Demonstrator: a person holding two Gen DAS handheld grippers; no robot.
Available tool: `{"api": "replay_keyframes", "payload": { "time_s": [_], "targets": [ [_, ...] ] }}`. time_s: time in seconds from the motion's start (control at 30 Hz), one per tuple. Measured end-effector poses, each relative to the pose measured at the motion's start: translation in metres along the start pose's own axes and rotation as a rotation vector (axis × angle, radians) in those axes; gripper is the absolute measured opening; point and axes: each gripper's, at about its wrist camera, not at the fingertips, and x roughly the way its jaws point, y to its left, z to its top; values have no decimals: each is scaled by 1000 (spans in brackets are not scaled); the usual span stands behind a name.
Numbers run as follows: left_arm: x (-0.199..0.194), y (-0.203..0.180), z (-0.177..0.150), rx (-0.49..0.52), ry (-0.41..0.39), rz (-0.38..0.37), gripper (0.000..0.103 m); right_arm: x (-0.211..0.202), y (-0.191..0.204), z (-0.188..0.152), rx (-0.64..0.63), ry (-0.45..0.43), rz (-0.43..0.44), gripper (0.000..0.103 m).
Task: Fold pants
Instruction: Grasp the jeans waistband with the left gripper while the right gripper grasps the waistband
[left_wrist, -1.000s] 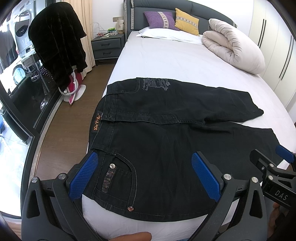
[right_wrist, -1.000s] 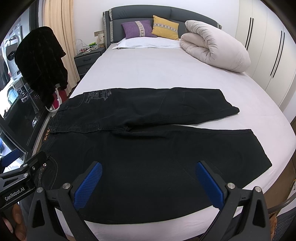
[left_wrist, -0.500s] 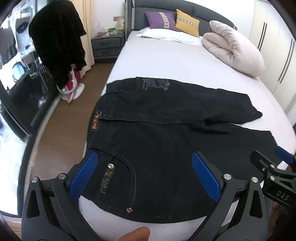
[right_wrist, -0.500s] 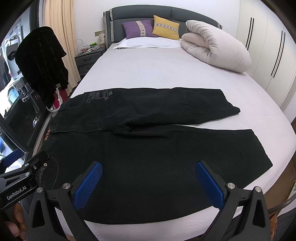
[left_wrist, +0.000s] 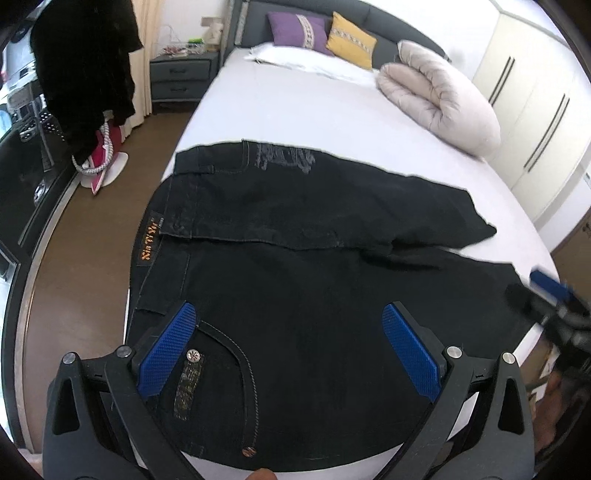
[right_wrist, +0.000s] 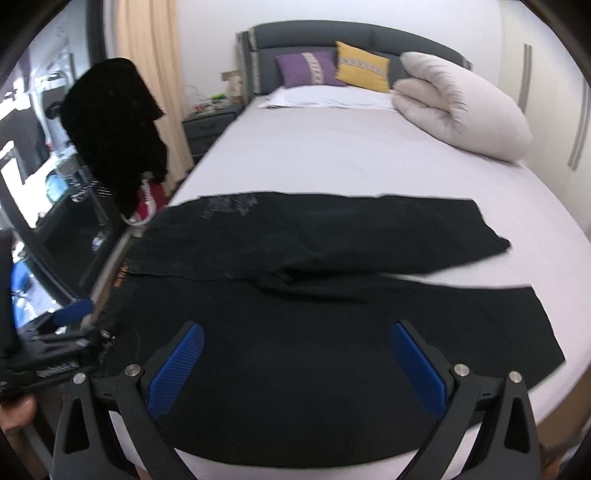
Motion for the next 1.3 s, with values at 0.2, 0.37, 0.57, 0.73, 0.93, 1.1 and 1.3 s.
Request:
{"api": "replay_keyframes", "payload": {
  "time_s": [0.2, 0.37, 0.57, 0.73, 0.93, 1.1, 1.3],
  "targets": [
    [35, 39, 42, -92, 39, 37, 103, 22, -13, 31, -71, -6, 93, 103],
    [84, 60, 131, 88, 10, 12, 103, 53, -29, 51, -143, 26, 188, 103],
    [176, 83, 223, 305, 157, -87, 101, 90, -47, 64, -198, 82, 298, 89],
    [248, 107, 247, 351, 322, -129, 82, 122, -63, 72, -196, 143, 369, 77],
    [270, 114, 259, 397, 370, -174, 65, 144, -63, 82, -244, 162, 404, 72],
    [264, 103, 258, 482, 389, -130, 9, 162, -53, 105, -298, 159, 413, 65],
    [229, 97, 254, 497, 271, -115, 3, 189, -35, 141, -361, 153, 419, 60]
  ]
}}
